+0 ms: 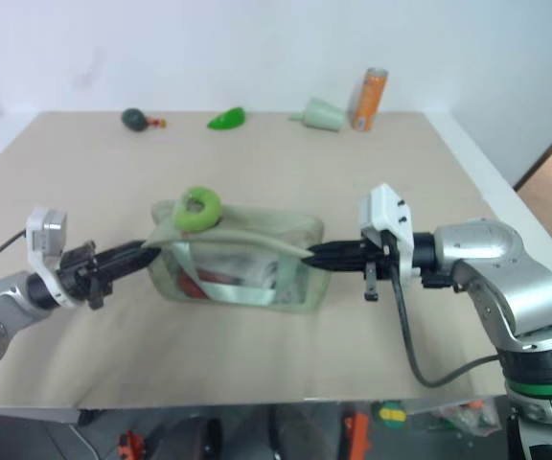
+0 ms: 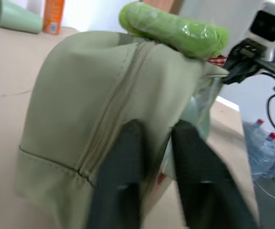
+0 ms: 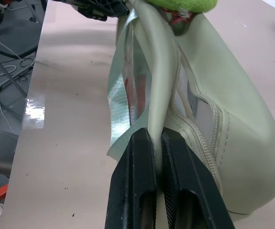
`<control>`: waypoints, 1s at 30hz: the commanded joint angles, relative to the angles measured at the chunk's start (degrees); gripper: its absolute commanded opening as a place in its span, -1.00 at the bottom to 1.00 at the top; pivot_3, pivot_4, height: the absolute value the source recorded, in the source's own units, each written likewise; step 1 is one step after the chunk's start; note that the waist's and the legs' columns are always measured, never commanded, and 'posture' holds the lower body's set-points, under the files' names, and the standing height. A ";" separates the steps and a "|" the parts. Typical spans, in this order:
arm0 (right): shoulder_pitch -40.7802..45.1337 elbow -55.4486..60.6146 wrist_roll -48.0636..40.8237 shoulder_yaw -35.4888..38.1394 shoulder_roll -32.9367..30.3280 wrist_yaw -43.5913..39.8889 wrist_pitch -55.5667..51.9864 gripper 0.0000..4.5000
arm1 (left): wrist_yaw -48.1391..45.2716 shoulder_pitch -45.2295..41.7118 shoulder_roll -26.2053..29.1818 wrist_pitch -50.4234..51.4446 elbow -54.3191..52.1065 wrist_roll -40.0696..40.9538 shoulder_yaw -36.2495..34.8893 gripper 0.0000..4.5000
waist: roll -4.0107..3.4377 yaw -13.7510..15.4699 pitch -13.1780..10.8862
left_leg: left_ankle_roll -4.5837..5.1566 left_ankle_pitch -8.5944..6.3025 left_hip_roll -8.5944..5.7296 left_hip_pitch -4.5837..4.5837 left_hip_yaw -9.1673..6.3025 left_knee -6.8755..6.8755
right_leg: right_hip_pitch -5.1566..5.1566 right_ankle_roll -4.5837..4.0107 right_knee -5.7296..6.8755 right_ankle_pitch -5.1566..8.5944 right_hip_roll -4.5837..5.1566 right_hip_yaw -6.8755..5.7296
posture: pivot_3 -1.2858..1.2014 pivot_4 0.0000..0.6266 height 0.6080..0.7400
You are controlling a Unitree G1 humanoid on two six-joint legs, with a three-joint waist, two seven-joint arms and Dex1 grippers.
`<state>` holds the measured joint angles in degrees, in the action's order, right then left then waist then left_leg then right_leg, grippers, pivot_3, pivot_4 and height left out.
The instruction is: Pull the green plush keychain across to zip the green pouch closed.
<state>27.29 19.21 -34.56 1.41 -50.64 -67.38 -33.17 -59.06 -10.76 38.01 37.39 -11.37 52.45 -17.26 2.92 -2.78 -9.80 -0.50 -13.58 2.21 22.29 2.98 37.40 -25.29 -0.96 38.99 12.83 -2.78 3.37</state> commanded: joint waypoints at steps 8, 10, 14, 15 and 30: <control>0.18 -0.84 1.35 -0.47 0.08 2.07 -1.46 -0.67 | 0.67 -0.55 -0.46 -1.77 -2.17 -2.14 1.73 -1.00 | 0.01 0.10 0.00 | 0.00 0.00 -0.05 0.00 0.00 0.01 | 0.02 0.00 0.00 0.00 0.06 0.00 | 0.03 -0.52 1.00; 0.31 -0.88 0.42 0.03 -0.20 2.14 -2.64 -0.42 | 0.78 -0.68 -0.63 -2.05 -2.12 -2.34 2.02 -1.00 | 0.00 0.14 0.00 | 0.00 0.00 -0.09 0.02 0.00 0.03 | 0.03 0.00 0.00 0.00 0.12 0.01 | 0.03 -0.52 1.00; -0.85 0.72 -2.15 2.25 -1.48 1.79 -5.44 0.21 | 0.85 -0.87 -0.83 -2.25 -2.10 -2.57 2.46 -1.00 | 0.00 0.20 0.00 | 0.00 0.00 -0.20 0.06 0.00 0.04 | 0.03 0.02 -0.02 0.00 0.19 0.06 | 0.03 -0.52 1.00; -1.38 1.15 -2.83 3.05 -2.02 1.63 -6.05 0.36 | 0.83 -0.88 -0.87 -2.33 -2.07 -2.68 2.69 -1.00 | 0.00 0.21 0.00 | 0.00 0.00 -0.22 0.09 -0.01 0.04 | 0.02 0.02 -0.03 0.00 0.21 0.06 | 0.03 -0.52 1.00; 16.71 -3.04 8.55 -7.08 2.44 7.20 6.05 0.68 | -1.01 0.66 -0.88 -3.46 -3.18 -4.73 6.00 -1.00 | -0.06 0.22 0.00 | 0.02 -0.01 -0.42 0.14 0.00 0.07 | 0.07 0.14 -0.17 -0.03 0.33 0.22 | 0.03 -0.52 1.00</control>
<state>42.22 16.99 -34.70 -0.56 -48.57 -60.13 -34.37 -59.57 -10.50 37.21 32.97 -13.06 47.91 -13.38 2.86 -2.55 -9.80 -0.48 -13.59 1.79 22.43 3.00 37.47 -25.22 -0.82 38.82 12.80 -2.45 3.61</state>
